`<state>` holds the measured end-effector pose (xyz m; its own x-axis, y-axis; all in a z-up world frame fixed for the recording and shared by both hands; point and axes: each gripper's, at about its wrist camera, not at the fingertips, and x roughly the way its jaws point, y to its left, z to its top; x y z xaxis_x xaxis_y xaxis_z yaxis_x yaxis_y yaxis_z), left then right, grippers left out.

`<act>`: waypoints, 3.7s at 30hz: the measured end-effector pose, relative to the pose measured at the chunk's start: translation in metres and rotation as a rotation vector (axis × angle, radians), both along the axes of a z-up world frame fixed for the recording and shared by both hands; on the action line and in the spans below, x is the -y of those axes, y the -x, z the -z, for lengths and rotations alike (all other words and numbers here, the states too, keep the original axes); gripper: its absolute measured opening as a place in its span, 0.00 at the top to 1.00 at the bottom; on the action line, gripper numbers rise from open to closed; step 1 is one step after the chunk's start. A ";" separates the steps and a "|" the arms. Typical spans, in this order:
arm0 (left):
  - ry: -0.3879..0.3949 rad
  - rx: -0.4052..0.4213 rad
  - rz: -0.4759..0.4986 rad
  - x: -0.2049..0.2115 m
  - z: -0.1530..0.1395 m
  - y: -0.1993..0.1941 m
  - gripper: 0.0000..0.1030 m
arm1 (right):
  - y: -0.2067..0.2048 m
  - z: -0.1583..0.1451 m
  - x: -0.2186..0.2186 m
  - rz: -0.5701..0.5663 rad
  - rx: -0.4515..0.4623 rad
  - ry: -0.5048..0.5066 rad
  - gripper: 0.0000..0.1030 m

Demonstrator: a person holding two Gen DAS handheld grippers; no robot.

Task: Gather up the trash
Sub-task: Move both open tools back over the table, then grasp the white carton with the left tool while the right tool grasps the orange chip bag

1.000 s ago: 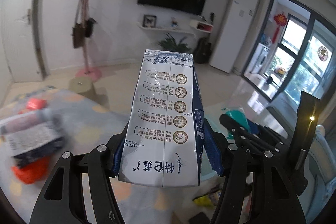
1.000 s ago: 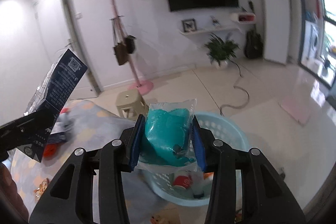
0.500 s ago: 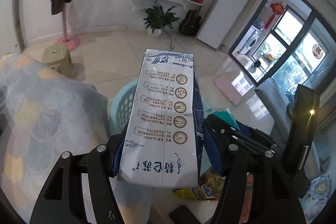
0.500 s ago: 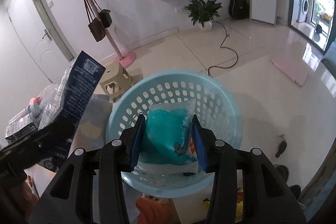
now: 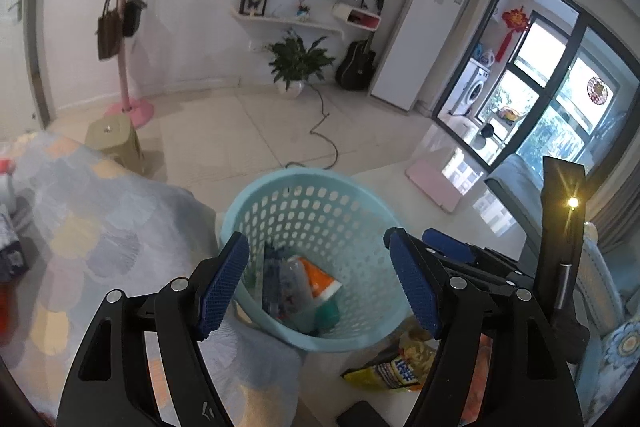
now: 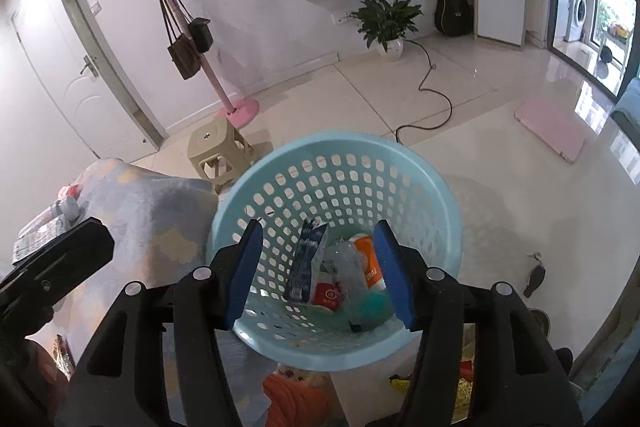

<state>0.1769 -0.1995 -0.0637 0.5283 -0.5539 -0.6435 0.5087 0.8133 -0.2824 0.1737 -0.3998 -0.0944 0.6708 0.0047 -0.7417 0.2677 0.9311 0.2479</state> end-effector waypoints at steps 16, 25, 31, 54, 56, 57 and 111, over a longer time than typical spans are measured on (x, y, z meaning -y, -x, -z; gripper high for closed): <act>0.071 0.218 -0.178 -0.101 -0.081 0.070 0.32 | 0.037 -0.063 -0.100 -0.232 0.166 0.046 0.48; 0.138 0.214 -0.481 -0.216 -0.082 0.110 0.32 | 0.065 -0.034 -0.221 -0.555 0.133 0.003 0.47; 0.165 0.196 -0.635 -0.287 -0.077 0.130 0.32 | 0.074 -0.008 -0.286 -0.726 0.059 0.000 0.44; 0.107 0.104 -0.642 -0.311 -0.036 0.133 0.32 | 0.091 0.020 -0.326 -0.818 0.047 0.140 0.94; 0.091 0.108 -0.627 -0.307 -0.037 0.127 0.32 | 0.090 0.018 -0.322 -0.806 0.060 0.134 0.94; 0.083 0.110 -0.617 -0.304 -0.038 0.124 0.32 | 0.089 0.017 -0.321 -0.796 0.065 0.138 0.94; -0.127 -0.025 -0.402 -0.270 0.014 0.174 0.41 | 0.060 0.009 -0.251 -0.560 0.001 0.041 0.94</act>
<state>0.0028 0.0709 -0.0781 0.6692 -0.2229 -0.7089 0.1383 0.9746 -0.1760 0.1140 -0.1490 -0.1030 0.5751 0.3313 -0.7480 -0.2706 0.9399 0.2083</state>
